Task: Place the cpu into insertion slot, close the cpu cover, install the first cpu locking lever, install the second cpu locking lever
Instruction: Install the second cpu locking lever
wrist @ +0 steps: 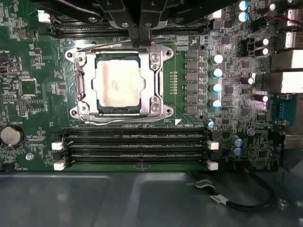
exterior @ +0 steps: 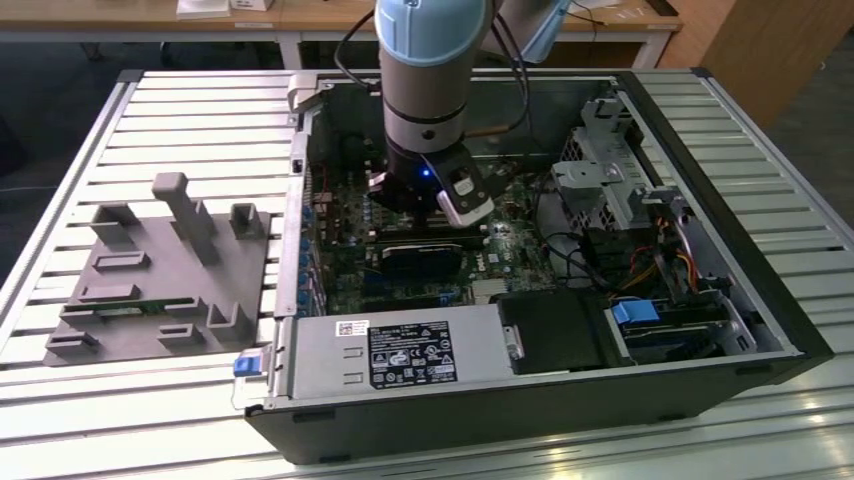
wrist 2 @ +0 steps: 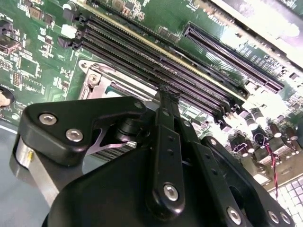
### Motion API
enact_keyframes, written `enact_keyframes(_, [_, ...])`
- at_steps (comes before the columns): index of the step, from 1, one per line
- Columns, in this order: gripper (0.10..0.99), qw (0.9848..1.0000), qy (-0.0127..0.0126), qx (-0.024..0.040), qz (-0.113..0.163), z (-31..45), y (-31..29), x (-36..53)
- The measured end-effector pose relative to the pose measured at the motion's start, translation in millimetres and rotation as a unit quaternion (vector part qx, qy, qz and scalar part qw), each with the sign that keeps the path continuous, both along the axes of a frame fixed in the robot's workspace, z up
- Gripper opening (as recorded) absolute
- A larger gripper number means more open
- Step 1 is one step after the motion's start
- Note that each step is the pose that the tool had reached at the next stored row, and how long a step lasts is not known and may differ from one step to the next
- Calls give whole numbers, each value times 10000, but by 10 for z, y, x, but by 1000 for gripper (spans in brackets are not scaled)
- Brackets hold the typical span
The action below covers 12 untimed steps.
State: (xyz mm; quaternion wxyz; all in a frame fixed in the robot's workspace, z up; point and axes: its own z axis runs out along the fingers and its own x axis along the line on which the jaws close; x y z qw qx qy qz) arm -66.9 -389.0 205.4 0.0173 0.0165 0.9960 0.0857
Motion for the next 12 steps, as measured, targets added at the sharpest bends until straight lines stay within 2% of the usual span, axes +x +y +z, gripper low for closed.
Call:
enact_keyframes(4, [106,10000,1,54,18,-16,-1,-12])
enact_keyframes(9, [106,9998,-1,217,23,-22,-26,-43])
enact_keyframes(12, [106,9997,-1,258,25,-24,-55,-64])
